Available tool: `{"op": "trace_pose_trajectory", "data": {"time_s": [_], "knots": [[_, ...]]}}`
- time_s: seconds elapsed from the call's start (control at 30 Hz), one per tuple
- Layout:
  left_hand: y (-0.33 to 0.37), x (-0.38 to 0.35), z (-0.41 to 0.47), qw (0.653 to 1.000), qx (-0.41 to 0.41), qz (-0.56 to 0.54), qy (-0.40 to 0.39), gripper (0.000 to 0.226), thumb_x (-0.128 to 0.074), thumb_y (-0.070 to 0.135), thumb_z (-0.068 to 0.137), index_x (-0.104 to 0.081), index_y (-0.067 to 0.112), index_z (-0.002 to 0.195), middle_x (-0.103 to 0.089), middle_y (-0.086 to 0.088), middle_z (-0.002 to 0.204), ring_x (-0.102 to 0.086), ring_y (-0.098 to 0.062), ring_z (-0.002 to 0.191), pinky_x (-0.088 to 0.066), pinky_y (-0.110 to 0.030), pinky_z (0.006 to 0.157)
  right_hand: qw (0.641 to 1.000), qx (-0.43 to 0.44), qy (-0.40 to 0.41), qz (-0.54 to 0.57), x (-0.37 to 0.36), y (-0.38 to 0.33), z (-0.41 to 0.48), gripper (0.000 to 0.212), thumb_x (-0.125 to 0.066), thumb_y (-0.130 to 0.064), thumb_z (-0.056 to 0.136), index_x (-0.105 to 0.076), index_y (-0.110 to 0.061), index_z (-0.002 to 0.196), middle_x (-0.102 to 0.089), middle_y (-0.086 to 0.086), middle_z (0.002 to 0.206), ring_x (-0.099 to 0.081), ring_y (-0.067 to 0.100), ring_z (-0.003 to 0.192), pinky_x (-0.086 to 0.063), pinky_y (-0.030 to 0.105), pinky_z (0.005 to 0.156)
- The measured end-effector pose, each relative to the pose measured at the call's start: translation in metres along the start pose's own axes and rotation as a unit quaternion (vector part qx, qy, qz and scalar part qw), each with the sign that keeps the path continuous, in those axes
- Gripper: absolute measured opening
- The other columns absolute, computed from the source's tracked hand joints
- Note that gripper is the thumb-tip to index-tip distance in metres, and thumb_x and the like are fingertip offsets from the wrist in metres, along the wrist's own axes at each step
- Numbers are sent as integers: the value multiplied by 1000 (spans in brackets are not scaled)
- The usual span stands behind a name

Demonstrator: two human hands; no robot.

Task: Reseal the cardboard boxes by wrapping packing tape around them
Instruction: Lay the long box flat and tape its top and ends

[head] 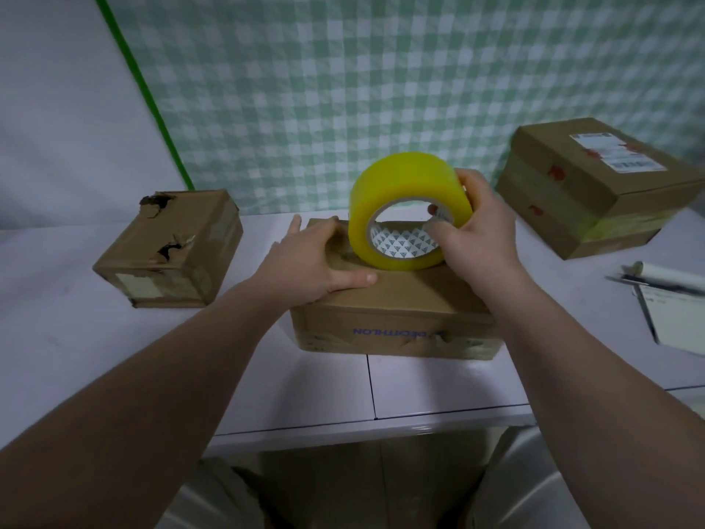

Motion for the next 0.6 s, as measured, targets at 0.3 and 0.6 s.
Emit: {"op": "trace_pose_trajectory", "data": {"time_s": [0.3, 0.6], "knots": [[13, 4, 2, 994, 28, 98, -29, 88, -61, 71, 67, -33, 31, 139, -27, 4, 153, 2, -24, 146, -9, -59, 114, 993, 3, 15, -119, 58, 6, 8, 54, -66, -10, 77, -56, -32, 125, -63, 2, 101, -61, 23, 86, -52, 38, 75], [35, 7, 21, 989, -53, 118, -78, 72, -69, 63, 67, -47, 29, 126, -46, 8, 123, -44, -18, 117, -28, -51, 108, 976, -168, -32, 131, 40, 36, -12, 21, -66, -7, 82, -65, -22, 97, -70, 3, 98, -65, 15, 87, -52, 37, 83]]}}
Point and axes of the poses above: each hand's wrist, its own z-axis towards the middle knuckle, its own x-axis out of the back of the hand, y = z × x, the point moved 3 cm from there along z, towards the middle knuckle
